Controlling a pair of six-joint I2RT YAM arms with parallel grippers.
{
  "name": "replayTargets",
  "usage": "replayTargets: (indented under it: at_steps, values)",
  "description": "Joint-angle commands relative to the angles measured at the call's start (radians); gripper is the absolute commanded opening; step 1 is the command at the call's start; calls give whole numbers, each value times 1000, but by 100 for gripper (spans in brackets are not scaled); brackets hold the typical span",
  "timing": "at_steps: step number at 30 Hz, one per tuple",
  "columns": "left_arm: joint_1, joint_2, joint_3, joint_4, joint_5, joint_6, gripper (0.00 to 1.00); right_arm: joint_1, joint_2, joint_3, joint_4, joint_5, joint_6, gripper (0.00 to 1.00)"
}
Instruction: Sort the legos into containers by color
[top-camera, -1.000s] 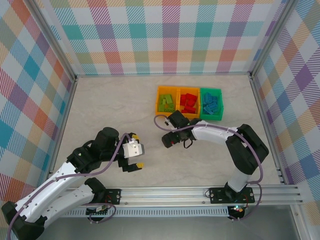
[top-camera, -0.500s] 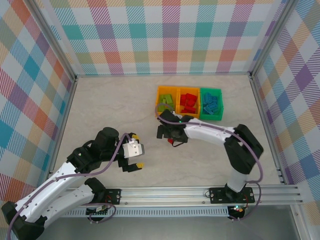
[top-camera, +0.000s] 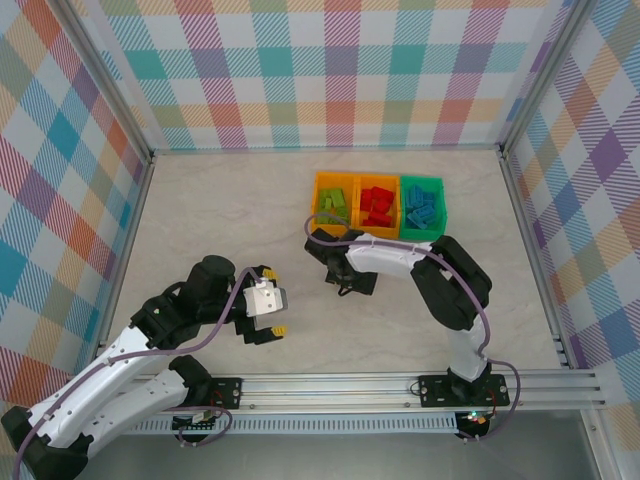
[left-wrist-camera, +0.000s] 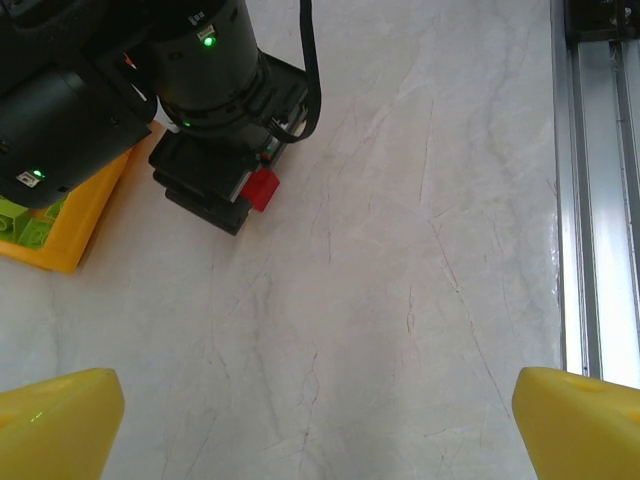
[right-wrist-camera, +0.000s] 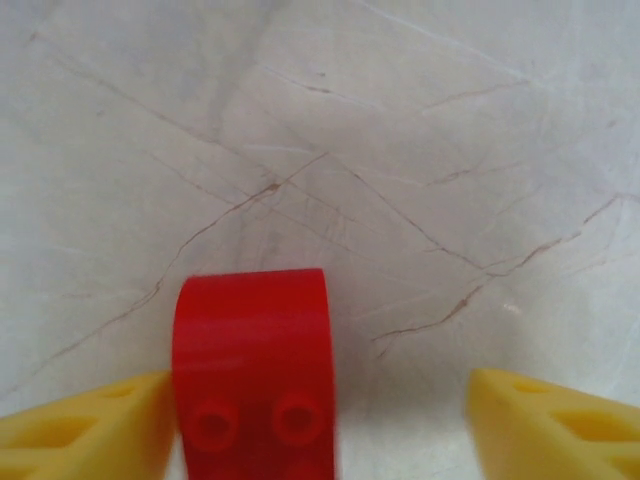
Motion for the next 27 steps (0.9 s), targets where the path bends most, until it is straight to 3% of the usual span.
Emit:
replayTargets:
  at_steps: [1, 4, 6, 11, 16, 21, 27]
  values:
    - [9, -13, -1, -2, 30, 7, 100, 0, -43, -70, 51, 13, 9, 57]
    - [10, -10, -2, -2, 37, 9, 100, -1, -85, -144, 127, 20, -26, 38]
    - [8, -8, -4, -1, 43, 9, 100, -1, -116, -193, 190, 22, -81, 31]
    - [8, -13, -3, 3, 66, 12, 100, -4, -237, -290, 274, 18, -222, 29]
    - [9, -47, -16, 51, 114, -2, 100, -14, -485, -416, 433, -4, -430, 28]
    - [10, -80, -40, 131, 65, -75, 100, -156, -647, -441, 545, -74, -565, 22]
    - [23, -75, -35, 248, -66, -300, 100, -382, -518, -265, 604, -170, -708, 23]
